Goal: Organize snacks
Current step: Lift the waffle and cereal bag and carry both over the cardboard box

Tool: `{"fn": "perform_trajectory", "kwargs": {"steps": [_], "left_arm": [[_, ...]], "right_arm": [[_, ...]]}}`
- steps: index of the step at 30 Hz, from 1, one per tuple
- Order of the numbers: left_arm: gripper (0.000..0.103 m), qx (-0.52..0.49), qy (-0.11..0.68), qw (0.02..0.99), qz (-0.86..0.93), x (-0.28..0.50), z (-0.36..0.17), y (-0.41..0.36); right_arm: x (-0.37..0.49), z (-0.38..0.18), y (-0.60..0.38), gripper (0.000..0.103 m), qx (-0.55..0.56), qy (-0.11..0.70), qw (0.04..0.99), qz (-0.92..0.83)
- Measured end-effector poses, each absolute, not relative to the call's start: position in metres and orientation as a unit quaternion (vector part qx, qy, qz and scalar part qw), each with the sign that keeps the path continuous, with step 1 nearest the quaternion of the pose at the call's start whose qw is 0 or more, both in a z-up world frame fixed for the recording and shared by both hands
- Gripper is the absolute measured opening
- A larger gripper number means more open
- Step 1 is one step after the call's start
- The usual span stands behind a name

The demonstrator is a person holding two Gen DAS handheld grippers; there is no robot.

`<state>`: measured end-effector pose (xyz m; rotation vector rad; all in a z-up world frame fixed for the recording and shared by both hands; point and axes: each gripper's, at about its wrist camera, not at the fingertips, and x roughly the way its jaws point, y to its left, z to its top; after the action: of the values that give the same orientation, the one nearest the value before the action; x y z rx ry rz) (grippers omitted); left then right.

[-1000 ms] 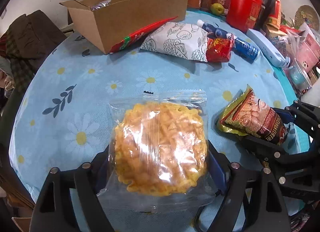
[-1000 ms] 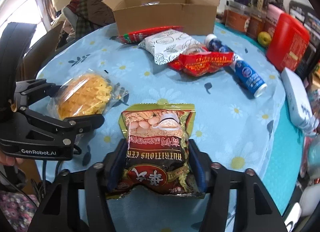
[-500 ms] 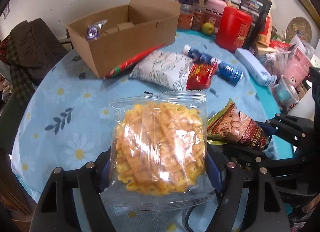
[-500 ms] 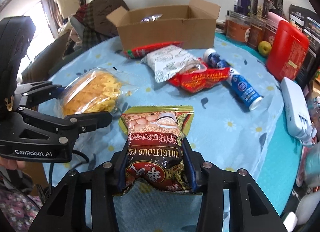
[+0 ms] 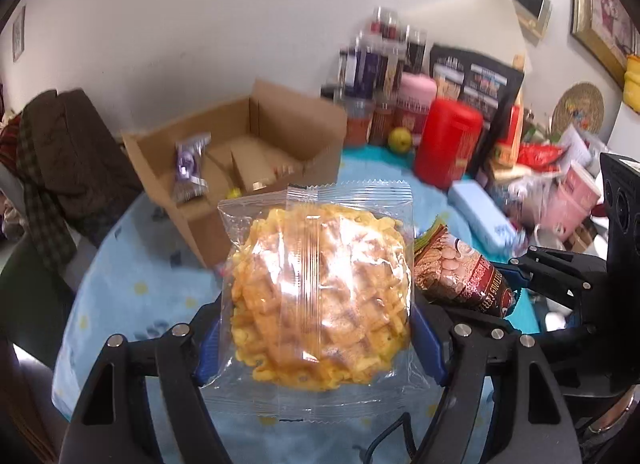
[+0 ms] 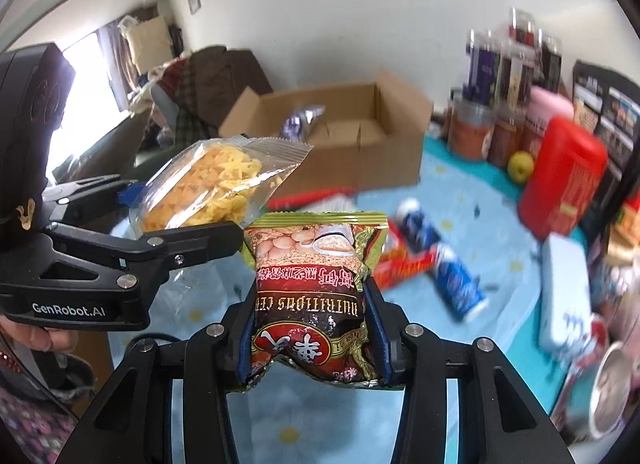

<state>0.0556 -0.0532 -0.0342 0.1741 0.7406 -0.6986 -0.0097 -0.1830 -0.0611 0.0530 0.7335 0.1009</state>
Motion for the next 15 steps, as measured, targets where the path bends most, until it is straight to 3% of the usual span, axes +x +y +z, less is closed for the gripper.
{"fn": "perform_trajectory", "kwargs": {"steps": [15], "left_arm": [[0.077, 0.055, 0.287, 0.904, -0.311, 0.131, 0.018, -0.059]], "right_arm": [[0.059, 0.003, -0.198, 0.045, 0.003, 0.288, 0.957, 0.039]]}}
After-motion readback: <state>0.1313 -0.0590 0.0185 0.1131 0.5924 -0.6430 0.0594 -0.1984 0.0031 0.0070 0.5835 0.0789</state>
